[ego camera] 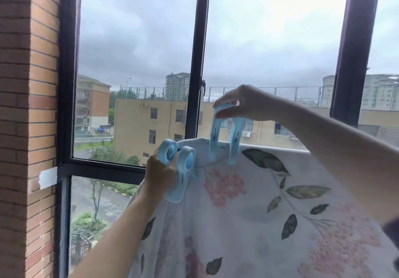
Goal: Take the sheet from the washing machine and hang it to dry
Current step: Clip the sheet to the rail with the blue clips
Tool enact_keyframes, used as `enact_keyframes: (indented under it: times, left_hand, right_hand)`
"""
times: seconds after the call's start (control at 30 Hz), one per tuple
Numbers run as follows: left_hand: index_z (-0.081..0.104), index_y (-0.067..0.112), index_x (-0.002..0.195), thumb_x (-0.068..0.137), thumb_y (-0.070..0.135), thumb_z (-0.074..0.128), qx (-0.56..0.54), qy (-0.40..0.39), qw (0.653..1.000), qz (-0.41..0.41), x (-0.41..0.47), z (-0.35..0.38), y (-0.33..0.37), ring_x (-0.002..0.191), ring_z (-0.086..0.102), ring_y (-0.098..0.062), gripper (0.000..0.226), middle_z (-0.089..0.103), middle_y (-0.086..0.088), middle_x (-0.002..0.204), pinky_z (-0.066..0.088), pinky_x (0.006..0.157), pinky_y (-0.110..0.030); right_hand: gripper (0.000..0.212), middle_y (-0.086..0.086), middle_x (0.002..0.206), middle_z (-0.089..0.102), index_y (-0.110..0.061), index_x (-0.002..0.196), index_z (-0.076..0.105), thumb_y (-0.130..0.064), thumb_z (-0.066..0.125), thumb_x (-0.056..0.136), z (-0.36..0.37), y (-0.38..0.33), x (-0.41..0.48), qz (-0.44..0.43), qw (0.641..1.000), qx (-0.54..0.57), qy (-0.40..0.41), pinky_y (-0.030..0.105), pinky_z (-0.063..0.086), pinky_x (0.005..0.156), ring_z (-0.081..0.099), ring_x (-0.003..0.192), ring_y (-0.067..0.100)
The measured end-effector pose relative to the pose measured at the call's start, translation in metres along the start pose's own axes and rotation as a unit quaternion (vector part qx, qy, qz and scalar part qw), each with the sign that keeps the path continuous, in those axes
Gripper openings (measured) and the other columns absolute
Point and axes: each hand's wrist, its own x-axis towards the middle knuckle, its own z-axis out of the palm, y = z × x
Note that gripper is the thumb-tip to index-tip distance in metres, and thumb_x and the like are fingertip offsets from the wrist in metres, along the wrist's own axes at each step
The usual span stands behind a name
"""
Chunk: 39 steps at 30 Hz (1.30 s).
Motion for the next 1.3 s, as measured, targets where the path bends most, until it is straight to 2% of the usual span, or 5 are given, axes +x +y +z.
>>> enact_keyframes:
  times: [0.33, 0.53, 0.63, 0.77, 1.3]
  left_hand:
    - [0.054, 0.012, 0.072, 0.078, 0.015, 0.059, 0.000, 0.004, 1.000, -0.017, -0.003, -0.002, 0.000, 0.067, 0.050, -0.027, 0.008, 0.052, -0.006, 0.067, 0.041, 0.063, -0.035]
    - [0.056, 0.032, 0.096, 0.085, 0.028, 0.059, 0.024, 0.037, 0.993, 0.110, -0.033, -0.015, -0.015, 0.106, 0.053, -0.015, 0.013, 0.054, 0.005, 0.116, 0.043, 0.088, -0.029]
    - [0.056, 0.023, 0.086, 0.085, 0.032, 0.053, 0.005, 0.076, 0.985, 0.153, -0.063, -0.022, -0.011, 0.092, 0.056, -0.009, 0.010, 0.057, 0.011, 0.099, 0.044, 0.080, -0.025]
    - [0.052, 0.012, 0.075, 0.090, 0.010, 0.057, -0.099, 0.050, 0.994, 0.018, -0.086, -0.007, 0.004, 0.058, 0.050, -0.004, 0.016, 0.052, 0.007, 0.065, 0.038, 0.060, -0.023]
    - [0.053, 0.006, 0.105, 0.073, 0.017, 0.062, -0.400, -0.220, 0.864, -0.212, -0.258, 0.134, 0.063, 0.071, 0.059, -0.017, 0.036, 0.059, -0.005, 0.077, 0.050, 0.062, -0.027]
  right_hand:
    - [0.087, -0.009, 0.151, 0.033, -0.028, 0.146, 0.032, -0.068, 0.053, 0.071, 0.006, -0.015, -0.013, 0.061, 0.996, -0.008, -0.061, 0.032, 0.024, 0.112, 0.033, 0.136, 0.010]
    - [0.074, -0.009, 0.151, 0.029, -0.030, 0.147, 0.027, -0.055, 0.058, 0.084, 0.034, -0.035, -0.054, 0.046, 0.982, -0.055, 0.175, 0.031, 0.026, 0.110, 0.026, 0.135, 0.006]
    - [0.058, -0.016, 0.141, 0.038, -0.030, 0.141, 0.037, -0.036, 0.060, 0.088, 0.070, -0.058, -0.095, 0.059, 0.970, 0.025, 0.235, 0.003, 0.030, 0.094, 0.031, 0.119, -0.020]
    - [0.058, -0.022, 0.139, 0.043, -0.036, 0.138, 0.040, -0.045, 0.058, 0.083, 0.130, -0.071, -0.140, 0.104, 0.963, 0.151, 0.199, 0.025, 0.037, 0.103, 0.040, 0.126, -0.006]
    - [0.098, -0.004, 0.119, 0.066, -0.020, 0.134, 0.044, -0.047, 0.088, 0.051, 0.162, -0.043, -0.364, 0.328, 0.704, 0.523, 0.351, 0.027, 0.051, 0.086, 0.061, 0.114, 0.023]
